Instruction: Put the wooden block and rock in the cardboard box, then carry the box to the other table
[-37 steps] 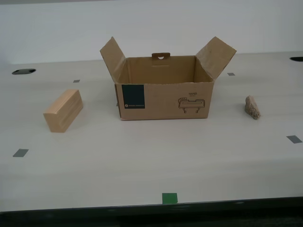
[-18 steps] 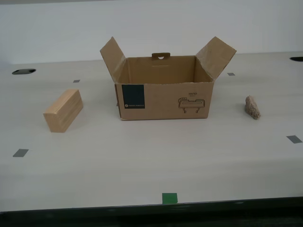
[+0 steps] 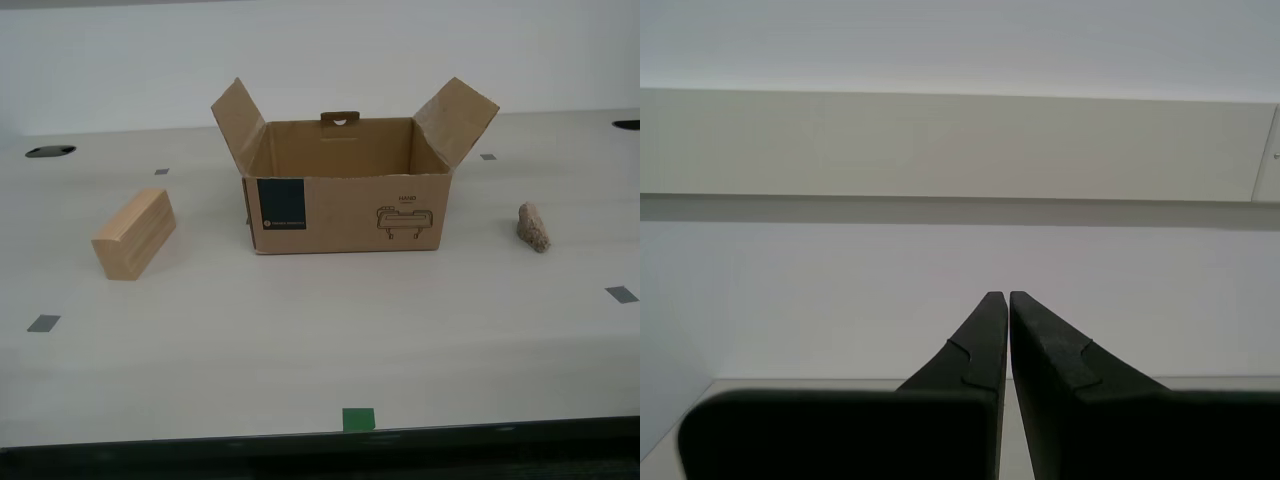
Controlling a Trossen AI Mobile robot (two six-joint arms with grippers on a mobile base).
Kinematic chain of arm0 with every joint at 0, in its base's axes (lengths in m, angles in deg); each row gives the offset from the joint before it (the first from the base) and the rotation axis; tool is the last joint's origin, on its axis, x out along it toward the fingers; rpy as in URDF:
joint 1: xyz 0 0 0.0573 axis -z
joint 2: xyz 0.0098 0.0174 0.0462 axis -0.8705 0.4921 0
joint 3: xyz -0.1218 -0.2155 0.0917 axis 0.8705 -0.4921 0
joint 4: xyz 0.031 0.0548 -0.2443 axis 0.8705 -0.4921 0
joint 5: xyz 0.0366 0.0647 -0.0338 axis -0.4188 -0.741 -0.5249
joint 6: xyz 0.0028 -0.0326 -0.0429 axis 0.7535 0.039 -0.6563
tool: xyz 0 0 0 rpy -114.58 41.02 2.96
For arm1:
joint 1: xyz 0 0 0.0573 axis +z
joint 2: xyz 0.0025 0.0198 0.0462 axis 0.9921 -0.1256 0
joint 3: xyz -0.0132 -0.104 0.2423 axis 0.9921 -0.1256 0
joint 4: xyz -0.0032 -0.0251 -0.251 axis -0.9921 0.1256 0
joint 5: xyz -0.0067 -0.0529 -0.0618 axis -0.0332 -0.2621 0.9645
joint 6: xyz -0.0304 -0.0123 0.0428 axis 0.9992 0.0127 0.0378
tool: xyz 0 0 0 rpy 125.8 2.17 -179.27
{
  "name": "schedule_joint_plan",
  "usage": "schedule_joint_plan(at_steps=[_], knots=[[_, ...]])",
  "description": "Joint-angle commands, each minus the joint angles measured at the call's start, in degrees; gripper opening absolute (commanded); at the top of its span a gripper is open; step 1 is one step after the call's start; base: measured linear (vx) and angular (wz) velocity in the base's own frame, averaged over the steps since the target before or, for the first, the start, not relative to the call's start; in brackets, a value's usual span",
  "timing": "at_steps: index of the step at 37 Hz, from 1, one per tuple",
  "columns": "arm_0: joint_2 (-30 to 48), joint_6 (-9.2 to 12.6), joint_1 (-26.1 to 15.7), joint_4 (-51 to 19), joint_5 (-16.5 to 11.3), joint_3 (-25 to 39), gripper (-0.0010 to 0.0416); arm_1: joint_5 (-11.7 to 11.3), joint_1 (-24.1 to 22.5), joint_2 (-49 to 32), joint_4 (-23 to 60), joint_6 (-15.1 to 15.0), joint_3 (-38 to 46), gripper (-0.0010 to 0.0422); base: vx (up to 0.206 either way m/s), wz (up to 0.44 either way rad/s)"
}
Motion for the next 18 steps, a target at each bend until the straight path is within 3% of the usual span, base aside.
schedule_joint_plan(at_steps=[1,18], knots=[[0.02,0.02,-0.02,0.28,-0.02,0.04,0.0,0.11,-0.02,0.02,-0.35,-0.04,0.07,0.0,0.0,0.0],[0.02,0.02,-0.02,0.28,-0.02,0.04,0.0,0.11,-0.07,0.02,-0.35,1.25,0.63,0.0,0.0,0.0]])
